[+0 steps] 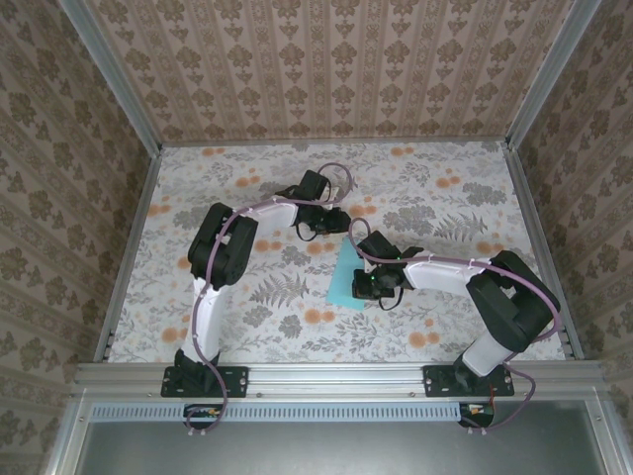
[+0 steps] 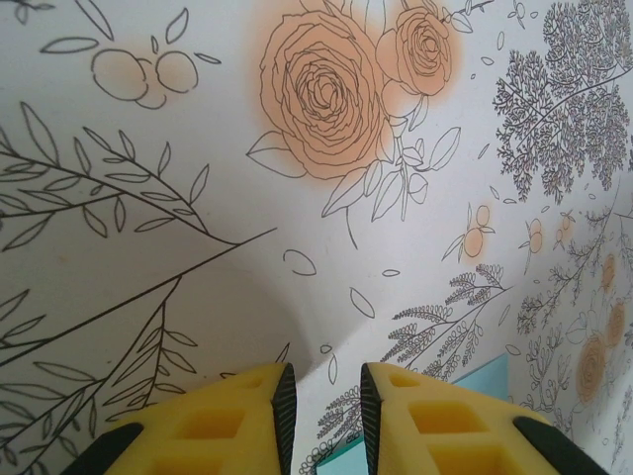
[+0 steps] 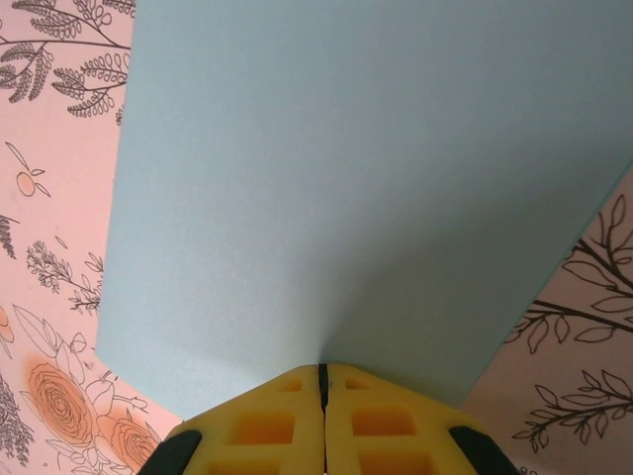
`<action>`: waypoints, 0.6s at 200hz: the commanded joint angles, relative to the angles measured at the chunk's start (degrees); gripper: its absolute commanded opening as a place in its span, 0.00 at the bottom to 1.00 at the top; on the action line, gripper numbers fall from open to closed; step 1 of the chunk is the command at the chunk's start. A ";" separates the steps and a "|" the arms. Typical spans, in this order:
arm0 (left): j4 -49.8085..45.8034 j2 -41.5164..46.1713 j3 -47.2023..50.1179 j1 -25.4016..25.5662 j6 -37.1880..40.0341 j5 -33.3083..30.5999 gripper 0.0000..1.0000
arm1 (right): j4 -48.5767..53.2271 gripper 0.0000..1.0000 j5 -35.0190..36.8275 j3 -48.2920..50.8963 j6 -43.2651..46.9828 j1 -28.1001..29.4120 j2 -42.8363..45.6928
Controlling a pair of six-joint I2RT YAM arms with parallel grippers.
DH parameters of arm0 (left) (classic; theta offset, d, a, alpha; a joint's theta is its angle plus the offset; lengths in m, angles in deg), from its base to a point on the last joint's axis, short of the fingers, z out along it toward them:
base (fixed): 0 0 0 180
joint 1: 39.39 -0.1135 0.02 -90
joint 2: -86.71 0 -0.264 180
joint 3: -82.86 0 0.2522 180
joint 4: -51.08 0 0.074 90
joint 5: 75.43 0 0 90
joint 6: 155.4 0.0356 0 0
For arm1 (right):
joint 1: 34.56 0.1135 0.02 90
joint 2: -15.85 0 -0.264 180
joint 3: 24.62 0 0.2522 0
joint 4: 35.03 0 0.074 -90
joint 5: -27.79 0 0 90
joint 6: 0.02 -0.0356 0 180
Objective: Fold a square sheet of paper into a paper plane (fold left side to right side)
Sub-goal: First fold the square sheet of paper in half at the center of the table.
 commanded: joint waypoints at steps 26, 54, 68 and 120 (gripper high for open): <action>1.75 5.90 5.59 -3.10 0.62 -5.07 0.30 | 11.56 0.07 2.93 -1.60 8.70 -2.17 -1.47; 1.89 12.19 10.77 -4.41 1.44 -6.00 0.30 | 12.18 0.08 3.43 -4.46 13.46 -3.98 -2.50; 1.80 15.11 13.30 -4.68 1.63 -6.14 0.30 | 11.90 0.09 2.16 -5.77 15.09 -4.99 -2.85; 1.13 22.56 20.42 -2.18 1.19 -3.21 0.29 | 6.45 0.18 -3.23 -4.81 14.13 -6.98 5.21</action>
